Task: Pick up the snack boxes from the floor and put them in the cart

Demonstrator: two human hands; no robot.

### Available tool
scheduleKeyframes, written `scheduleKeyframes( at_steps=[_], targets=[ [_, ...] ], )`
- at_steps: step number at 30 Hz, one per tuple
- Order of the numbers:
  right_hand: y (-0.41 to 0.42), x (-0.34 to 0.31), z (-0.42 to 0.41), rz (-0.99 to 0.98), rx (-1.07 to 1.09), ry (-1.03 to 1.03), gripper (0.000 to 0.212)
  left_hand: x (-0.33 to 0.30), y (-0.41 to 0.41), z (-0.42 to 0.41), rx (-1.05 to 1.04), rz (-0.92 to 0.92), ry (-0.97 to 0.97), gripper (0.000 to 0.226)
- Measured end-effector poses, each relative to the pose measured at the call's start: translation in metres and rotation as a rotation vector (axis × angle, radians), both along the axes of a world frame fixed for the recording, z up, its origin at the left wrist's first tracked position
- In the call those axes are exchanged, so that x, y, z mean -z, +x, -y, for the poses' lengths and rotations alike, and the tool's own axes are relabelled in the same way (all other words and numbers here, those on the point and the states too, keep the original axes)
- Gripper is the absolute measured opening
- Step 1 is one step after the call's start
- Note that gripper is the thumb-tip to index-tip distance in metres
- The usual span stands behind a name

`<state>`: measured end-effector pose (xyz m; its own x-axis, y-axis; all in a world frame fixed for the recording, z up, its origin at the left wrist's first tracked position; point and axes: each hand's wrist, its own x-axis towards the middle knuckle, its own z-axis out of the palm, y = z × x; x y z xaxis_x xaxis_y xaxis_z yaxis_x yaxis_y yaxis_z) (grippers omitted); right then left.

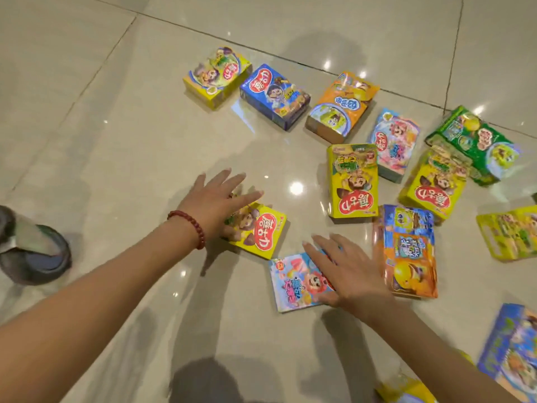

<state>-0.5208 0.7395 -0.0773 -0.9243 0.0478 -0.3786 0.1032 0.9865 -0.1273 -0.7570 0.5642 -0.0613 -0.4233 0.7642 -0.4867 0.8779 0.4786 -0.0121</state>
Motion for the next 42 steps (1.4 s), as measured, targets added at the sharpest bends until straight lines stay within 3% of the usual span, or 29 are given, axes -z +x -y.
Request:
scheduleKeyframes(
  at_steps=[8,14,18,23,26,29,35,42],
  targets=[
    [0.0,0.018,-0.007,-0.066,-0.012,-0.033,0.084,0.018,-0.013,-0.001,-0.152,0.244,-0.001,0.106],
    [-0.01,-0.008,-0.001,0.125,0.022,-0.067,0.075,0.015,0.002,0.008,-0.216,0.305,-0.04,0.092],
    [-0.007,-0.015,0.004,0.15,0.034,-0.005,0.084,0.02,0.02,0.023,-0.272,0.292,0.051,0.091],
    [0.003,-0.02,0.003,0.18,0.041,-0.013,0.094,0.028,0.056,0.039,-0.38,0.415,0.183,0.09],
    [0.009,-0.022,-0.002,0.174,0.02,-0.078,0.085,0.028,0.069,0.046,-0.496,0.555,0.259,0.09],
    [0.021,-0.027,-0.005,0.196,0.148,-0.264,0.068,0.019,0.074,0.054,-0.582,0.635,0.338,0.091],
    [0.04,-0.107,0.013,-0.1,0.729,-0.798,0.063,-0.069,0.097,0.079,-0.951,0.767,0.639,0.092],
    [0.019,-0.249,0.046,-0.287,0.92,-1.001,0.062,-0.229,0.121,0.096,-1.114,0.731,0.948,0.091]
  ],
)
